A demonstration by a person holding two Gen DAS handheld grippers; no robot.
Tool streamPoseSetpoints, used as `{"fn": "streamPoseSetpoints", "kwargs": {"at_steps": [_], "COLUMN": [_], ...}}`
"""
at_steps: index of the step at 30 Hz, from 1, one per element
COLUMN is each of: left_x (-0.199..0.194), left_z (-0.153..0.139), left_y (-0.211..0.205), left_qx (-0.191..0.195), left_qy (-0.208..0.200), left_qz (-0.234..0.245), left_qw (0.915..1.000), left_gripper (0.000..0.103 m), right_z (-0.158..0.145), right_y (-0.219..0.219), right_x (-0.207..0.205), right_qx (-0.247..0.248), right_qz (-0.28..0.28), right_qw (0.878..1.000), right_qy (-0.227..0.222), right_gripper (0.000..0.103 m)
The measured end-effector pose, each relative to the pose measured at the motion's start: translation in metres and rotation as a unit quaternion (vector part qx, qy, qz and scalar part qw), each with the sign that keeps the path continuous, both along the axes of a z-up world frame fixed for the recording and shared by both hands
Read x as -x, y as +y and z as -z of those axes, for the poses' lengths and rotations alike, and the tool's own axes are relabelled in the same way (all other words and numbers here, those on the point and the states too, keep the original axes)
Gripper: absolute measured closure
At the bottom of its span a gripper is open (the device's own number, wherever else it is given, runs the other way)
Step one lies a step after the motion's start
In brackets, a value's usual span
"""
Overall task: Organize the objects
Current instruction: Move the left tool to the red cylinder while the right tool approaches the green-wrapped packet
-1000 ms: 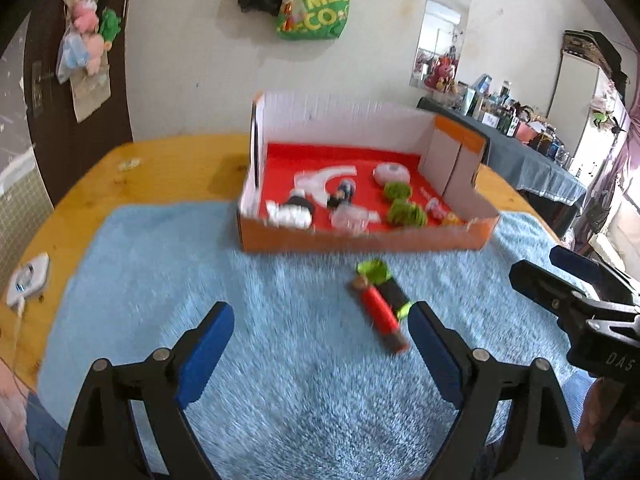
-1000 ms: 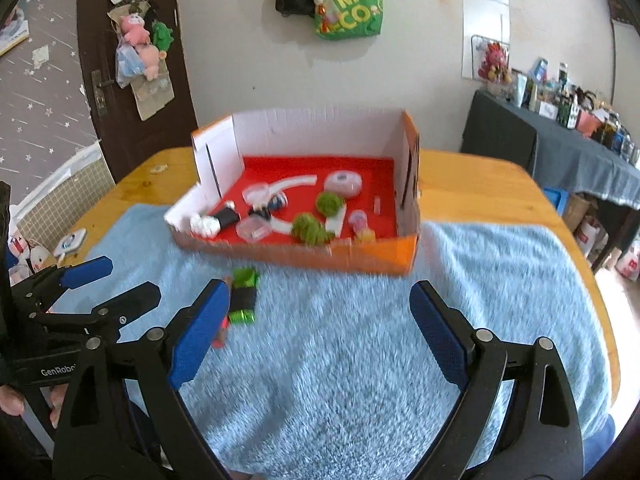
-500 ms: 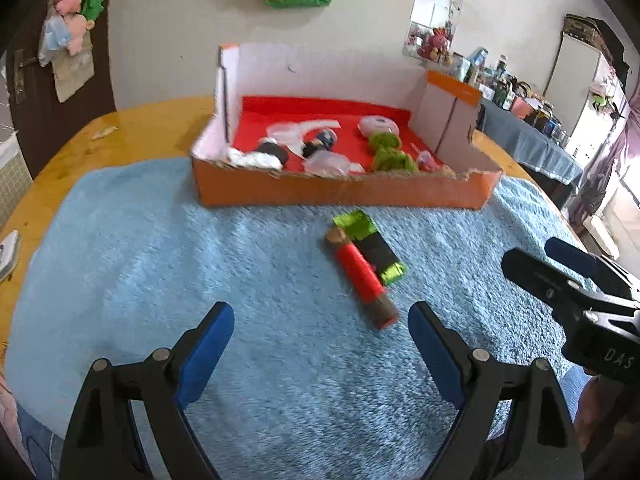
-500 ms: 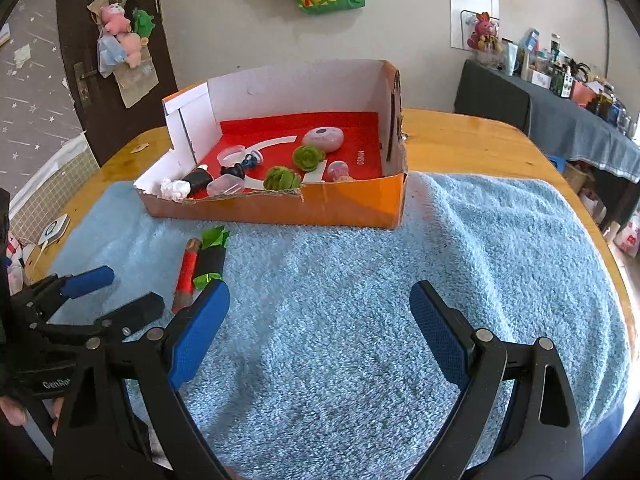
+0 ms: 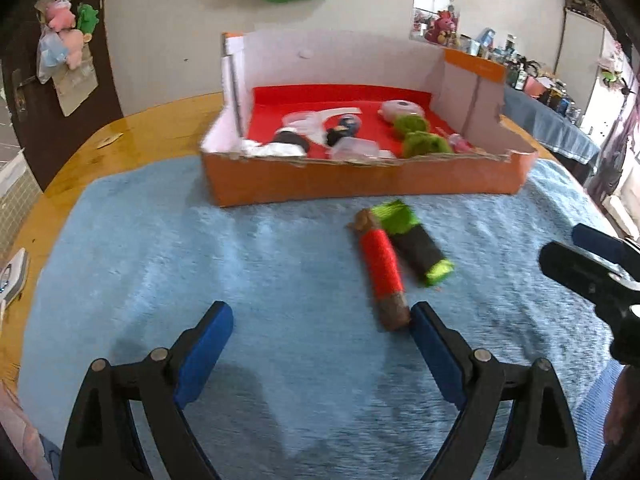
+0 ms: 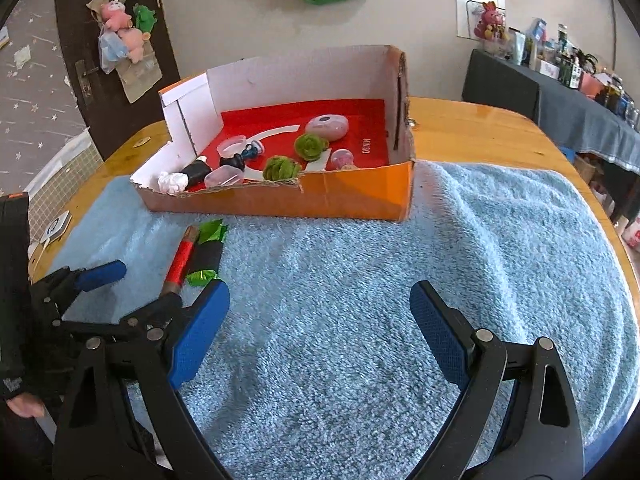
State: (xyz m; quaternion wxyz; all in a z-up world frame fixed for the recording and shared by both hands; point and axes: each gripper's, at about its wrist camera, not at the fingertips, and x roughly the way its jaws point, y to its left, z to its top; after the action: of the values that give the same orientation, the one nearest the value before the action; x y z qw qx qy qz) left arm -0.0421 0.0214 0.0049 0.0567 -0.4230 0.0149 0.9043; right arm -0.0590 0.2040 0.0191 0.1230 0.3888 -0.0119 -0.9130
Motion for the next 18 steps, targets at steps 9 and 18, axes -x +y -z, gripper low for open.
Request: {"fn": "streamPoseSetpoints", "kwargs": {"at_steps": [9, 18], "left_x": [0.013, 0.026], "left_z": [-0.002, -0.004], "left_y": [-0.03, -0.036], "left_qx": [0.002, 0.021], "left_qy": [0.0, 0.001], "left_qz": [-0.013, 0.019], "left_qw": [0.9999, 0.9996], "left_gripper": [0.005, 0.005], "right_z": [0.007, 0.014], "right_y": [-0.025, -0.061], "right_x": [0.01, 0.022], "right_qx": [-0.008, -0.031], "right_qz": [-0.043, -0.086], "right_qw": [0.999, 0.995], "right_qy": [-0.012, -0.029], "right_gripper": [0.011, 0.011]}}
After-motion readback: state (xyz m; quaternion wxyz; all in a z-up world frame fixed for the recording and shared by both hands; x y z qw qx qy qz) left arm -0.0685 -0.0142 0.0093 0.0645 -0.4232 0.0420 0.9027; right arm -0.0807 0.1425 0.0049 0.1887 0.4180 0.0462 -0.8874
